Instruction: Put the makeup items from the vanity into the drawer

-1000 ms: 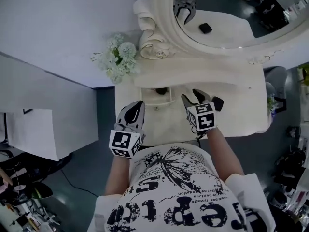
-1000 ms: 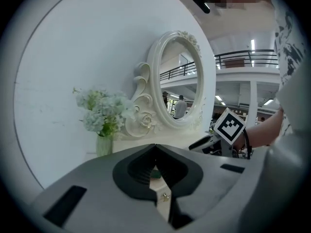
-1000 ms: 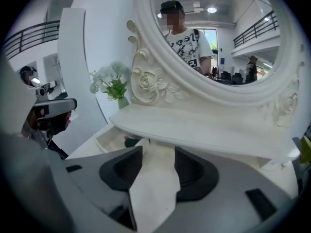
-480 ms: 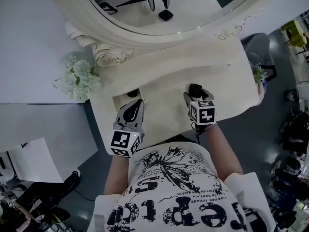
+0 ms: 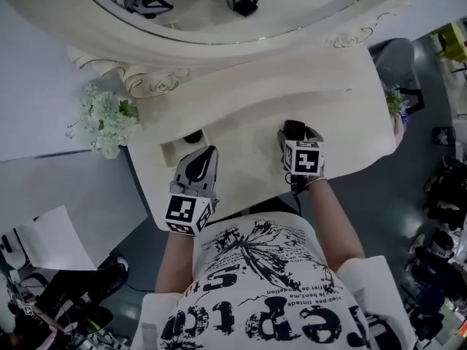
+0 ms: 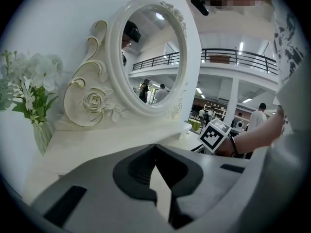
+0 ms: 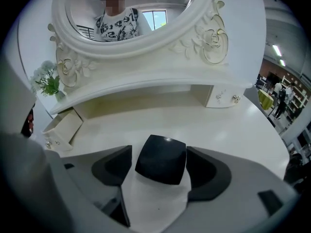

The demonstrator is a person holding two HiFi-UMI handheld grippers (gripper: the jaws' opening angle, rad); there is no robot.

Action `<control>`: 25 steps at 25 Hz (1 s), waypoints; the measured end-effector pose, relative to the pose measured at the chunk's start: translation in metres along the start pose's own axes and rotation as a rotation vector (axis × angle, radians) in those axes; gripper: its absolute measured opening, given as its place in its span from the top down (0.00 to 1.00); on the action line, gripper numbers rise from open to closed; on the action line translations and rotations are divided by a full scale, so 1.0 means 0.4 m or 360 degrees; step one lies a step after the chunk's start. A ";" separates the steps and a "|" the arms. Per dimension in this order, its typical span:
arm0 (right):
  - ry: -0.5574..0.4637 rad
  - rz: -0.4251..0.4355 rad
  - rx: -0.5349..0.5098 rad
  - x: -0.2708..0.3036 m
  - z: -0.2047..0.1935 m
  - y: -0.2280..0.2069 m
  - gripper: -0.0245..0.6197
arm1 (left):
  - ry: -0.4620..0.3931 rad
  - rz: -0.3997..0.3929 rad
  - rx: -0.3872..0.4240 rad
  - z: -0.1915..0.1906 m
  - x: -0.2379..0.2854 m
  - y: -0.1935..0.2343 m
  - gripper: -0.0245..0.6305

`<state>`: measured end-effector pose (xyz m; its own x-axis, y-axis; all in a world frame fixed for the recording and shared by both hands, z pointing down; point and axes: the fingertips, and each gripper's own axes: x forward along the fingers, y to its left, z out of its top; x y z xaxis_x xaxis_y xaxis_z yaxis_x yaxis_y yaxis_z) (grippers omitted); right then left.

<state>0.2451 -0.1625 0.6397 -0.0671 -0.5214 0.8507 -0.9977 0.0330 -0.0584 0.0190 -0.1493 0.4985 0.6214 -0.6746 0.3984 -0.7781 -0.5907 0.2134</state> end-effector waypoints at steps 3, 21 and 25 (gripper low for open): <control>0.0059 -0.0014 0.0019 0.027 -0.016 -0.007 0.44 | 0.0012 0.0016 -0.0005 -0.008 0.005 0.010 0.93; 0.0061 0.0073 -0.0134 0.005 -0.002 0.008 0.44 | -0.0037 0.0093 -0.0013 0.008 -0.027 0.014 0.93; -0.0003 0.0132 -0.0239 -0.028 0.038 0.047 0.44 | -0.0085 0.0131 -0.0013 0.023 -0.056 0.021 0.93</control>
<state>0.2273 -0.1690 0.6213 -0.1493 -0.5132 0.8452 -0.9780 0.2027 -0.0496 -0.0008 -0.1432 0.4833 0.5593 -0.7433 0.3671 -0.8273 -0.5289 0.1895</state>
